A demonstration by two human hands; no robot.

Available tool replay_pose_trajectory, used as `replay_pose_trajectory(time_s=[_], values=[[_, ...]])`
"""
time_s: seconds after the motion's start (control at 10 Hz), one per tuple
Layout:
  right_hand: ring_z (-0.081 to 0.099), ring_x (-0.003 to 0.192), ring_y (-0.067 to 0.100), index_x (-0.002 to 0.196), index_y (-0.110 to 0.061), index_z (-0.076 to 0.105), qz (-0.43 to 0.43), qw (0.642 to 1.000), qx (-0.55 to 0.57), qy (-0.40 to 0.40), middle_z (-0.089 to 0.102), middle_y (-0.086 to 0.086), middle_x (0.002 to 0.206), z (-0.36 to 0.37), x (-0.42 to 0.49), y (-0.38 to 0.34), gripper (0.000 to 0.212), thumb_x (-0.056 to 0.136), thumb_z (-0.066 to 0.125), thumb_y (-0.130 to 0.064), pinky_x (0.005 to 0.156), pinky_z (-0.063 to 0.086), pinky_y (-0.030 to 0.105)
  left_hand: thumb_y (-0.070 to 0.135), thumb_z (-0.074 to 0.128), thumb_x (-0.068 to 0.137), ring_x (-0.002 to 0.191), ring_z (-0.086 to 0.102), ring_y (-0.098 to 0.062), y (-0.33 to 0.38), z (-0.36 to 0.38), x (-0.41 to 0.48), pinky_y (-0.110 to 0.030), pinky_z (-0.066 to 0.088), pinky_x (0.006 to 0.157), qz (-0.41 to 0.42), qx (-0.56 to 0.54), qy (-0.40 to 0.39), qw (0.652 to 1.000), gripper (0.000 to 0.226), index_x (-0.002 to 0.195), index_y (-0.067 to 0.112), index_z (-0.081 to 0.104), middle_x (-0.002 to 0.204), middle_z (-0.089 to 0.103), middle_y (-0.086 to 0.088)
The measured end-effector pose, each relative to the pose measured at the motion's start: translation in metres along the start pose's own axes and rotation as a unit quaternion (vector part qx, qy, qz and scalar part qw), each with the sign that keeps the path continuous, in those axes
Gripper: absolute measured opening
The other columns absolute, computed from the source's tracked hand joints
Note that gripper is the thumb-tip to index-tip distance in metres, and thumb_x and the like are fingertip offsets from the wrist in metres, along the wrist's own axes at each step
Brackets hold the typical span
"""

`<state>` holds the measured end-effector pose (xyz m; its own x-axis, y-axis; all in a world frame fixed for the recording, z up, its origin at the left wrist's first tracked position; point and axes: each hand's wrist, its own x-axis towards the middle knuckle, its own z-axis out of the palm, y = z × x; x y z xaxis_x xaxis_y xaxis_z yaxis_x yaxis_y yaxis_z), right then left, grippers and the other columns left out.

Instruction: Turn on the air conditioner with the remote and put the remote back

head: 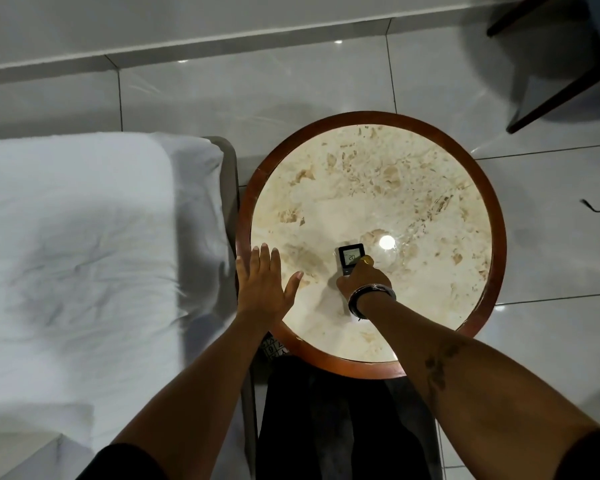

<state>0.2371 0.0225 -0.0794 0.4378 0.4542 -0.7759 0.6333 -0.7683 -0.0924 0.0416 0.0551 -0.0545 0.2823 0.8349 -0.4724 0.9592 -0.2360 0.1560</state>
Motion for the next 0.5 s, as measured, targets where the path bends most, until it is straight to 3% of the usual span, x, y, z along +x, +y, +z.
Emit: replay_pose_trajectory(time_s=[0.3, 0.4, 0.5], values=[[0.064, 0.098, 0.036, 0.125, -0.007, 0.038, 0.016, 0.999, 0.031, -0.01, 0.066, 0.013, 0.108, -0.007, -0.001, -0.002, 0.062, 0.079, 0.064, -0.04, 0.079, 0.054, 0.042, 0.069, 0.008, 0.09, 0.145, 0.023, -0.036, 0.007, -0.013, 0.013, -0.062, 0.011, 0.115, 0.002, 0.013, -0.005, 1.0, 0.087, 0.147, 0.007, 0.03, 0.156, 0.031, -0.018], [0.061, 0.107, 0.038, 0.141, 0.0, 0.025, 0.052, 0.998, -0.006, -0.021, 0.063, 0.016, 0.118, -0.022, -0.014, -0.005, 0.097, 0.077, 0.06, -0.064, 0.083, 0.051, 0.044, 0.072, 0.007, 0.088, 0.146, 0.021, -0.035, 0.015, -0.029, 0.009, -0.063, 0.009, 0.116, 0.008, 0.002, -0.024, 1.0, 0.09, 0.148, 0.008, 0.028, 0.157, 0.029, -0.017], [0.06, 0.107, 0.038, 0.143, -0.004, 0.027, 0.002, 0.999, -0.025, 0.022, 0.063, 0.015, 0.119, -0.05, -0.026, -0.022, 0.097, 0.078, 0.049, -0.073, 0.086, 0.052, 0.045, 0.072, 0.013, 0.089, 0.146, 0.02, -0.034, 0.019, -0.063, 0.009, -0.061, 0.009, 0.117, 0.048, -0.01, 0.003, 0.999, 0.087, 0.147, 0.009, 0.03, 0.157, 0.029, -0.017]])
